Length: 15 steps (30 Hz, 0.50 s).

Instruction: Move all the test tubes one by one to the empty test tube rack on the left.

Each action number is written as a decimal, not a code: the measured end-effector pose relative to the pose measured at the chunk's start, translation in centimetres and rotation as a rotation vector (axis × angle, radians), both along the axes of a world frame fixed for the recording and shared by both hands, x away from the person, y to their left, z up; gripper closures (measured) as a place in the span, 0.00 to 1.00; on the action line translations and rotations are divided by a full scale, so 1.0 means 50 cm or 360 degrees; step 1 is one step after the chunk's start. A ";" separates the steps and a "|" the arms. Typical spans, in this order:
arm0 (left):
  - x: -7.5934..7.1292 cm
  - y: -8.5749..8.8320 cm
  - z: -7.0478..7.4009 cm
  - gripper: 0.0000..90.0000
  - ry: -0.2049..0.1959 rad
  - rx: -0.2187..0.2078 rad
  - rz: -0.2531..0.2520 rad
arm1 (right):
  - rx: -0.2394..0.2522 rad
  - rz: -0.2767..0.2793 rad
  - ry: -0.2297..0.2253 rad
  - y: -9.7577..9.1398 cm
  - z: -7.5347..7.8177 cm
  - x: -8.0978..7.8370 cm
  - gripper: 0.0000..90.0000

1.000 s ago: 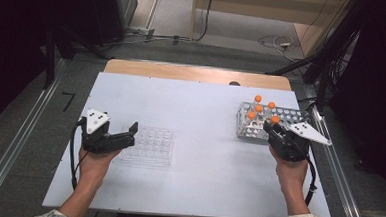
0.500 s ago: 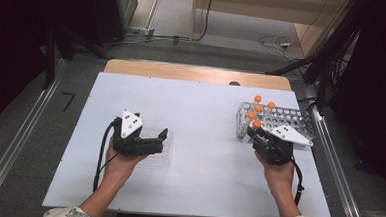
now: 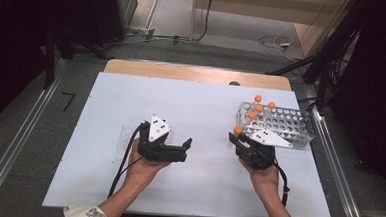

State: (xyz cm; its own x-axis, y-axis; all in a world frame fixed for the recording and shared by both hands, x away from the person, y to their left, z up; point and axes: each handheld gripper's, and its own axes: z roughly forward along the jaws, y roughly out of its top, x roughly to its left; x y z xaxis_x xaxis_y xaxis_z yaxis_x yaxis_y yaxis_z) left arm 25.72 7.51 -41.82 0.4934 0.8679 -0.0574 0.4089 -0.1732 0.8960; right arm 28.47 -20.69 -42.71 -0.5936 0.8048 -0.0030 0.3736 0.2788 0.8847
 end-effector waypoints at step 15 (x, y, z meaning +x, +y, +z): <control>-0.007 -0.045 0.002 0.10 -0.0065 -0.0059 -0.0129 | -0.0057 0.0170 0.0052 0.065 -0.031 -0.020 0.79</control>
State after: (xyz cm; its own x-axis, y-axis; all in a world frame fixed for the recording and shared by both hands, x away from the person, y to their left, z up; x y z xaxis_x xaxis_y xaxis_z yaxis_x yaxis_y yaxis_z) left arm 25.39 5.25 -41.72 0.5646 0.8226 -0.0673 0.3581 -0.1707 0.9179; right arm 27.47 -17.45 -44.27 -0.6762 0.7366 -0.0098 0.3688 0.3500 0.8611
